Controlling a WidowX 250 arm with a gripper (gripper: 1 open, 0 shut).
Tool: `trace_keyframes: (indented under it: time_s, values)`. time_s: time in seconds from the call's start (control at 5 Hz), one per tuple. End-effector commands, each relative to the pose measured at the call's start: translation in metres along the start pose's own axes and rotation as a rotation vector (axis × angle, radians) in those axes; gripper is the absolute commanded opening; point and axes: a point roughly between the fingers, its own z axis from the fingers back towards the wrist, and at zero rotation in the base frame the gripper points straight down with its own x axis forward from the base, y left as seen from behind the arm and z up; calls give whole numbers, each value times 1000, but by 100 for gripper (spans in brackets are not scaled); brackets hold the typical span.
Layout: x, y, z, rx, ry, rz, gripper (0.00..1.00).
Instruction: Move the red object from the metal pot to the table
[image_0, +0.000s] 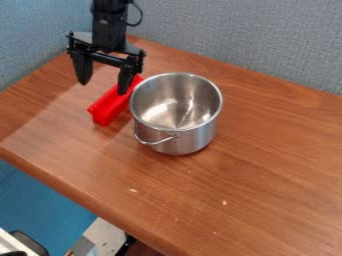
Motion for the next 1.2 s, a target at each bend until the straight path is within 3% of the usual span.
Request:
trace_keyframes:
  time_s: [0.0,0.2,0.8,1.0]
  values:
    - [1,4,16,9,-79,-9,100]
    - [2,6,9,8,-79,-2,100]
    - [-8,13,-19,40,-40,-6,100]
    - [-8,10,-26,37,-29,3,100]
